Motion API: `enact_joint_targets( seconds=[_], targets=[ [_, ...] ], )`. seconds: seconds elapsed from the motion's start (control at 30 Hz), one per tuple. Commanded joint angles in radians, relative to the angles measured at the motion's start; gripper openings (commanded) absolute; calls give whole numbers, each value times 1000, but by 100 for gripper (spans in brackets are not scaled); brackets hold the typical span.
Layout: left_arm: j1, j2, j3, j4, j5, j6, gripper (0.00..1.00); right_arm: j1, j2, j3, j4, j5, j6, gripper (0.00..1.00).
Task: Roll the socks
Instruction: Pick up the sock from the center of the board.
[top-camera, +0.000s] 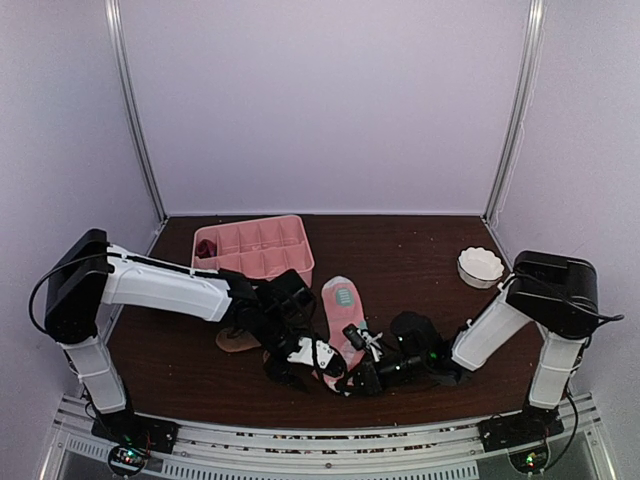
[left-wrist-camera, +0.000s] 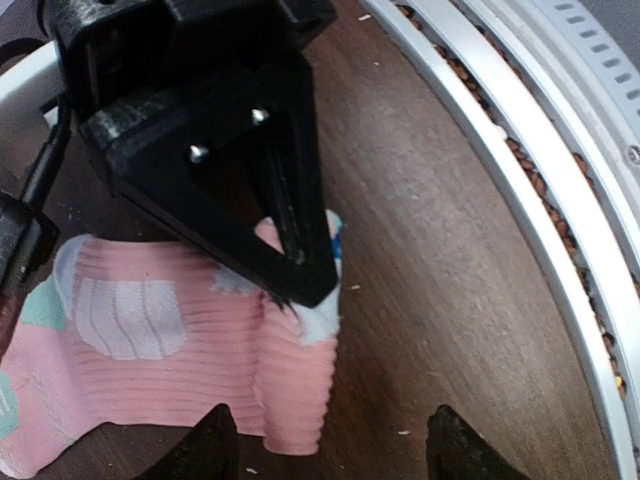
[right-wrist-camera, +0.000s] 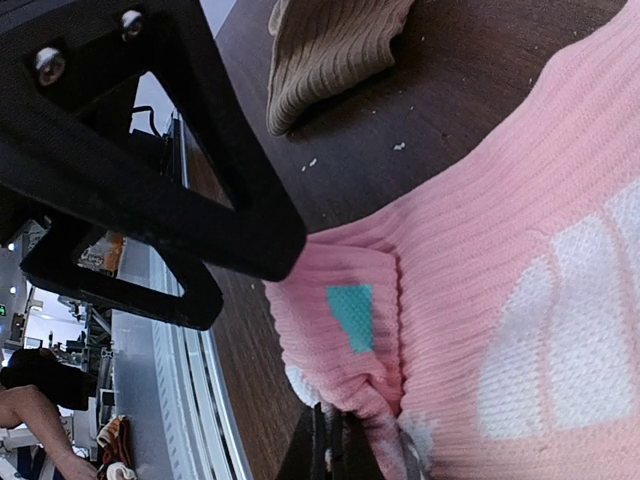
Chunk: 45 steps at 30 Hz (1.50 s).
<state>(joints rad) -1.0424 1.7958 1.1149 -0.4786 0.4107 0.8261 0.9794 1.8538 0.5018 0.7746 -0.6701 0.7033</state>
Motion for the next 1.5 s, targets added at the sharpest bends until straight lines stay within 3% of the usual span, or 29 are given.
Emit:
enact_joint_targets(
  seconds=[0.0,0.23,0.4,0.47,0.63,0.73,1.1,1.47],
  targets=[
    [-11,31,-30,163,-79,18,61,-7,83,-13,-350,40,25,0],
    [-35,56,-56,188,-84,38,47,-17,95,17,-366,32,41,0],
    [-49,35,-94,220,-92,30,46,-17,99,21,-362,28,56,0],
    [-56,22,-117,253,-114,27,48,-19,101,21,-366,26,57,0],
    [-67,-41,-174,361,-153,-1,69,-19,102,17,-363,20,59,0],
    [-66,-64,-162,351,-157,4,71,-19,102,12,-362,14,58,0],
    [-80,-84,-203,292,-75,82,50,-18,103,2,-352,8,69,0],
    [-80,-3,-143,276,-124,89,48,-18,90,-10,-346,1,72,0]
  ],
)
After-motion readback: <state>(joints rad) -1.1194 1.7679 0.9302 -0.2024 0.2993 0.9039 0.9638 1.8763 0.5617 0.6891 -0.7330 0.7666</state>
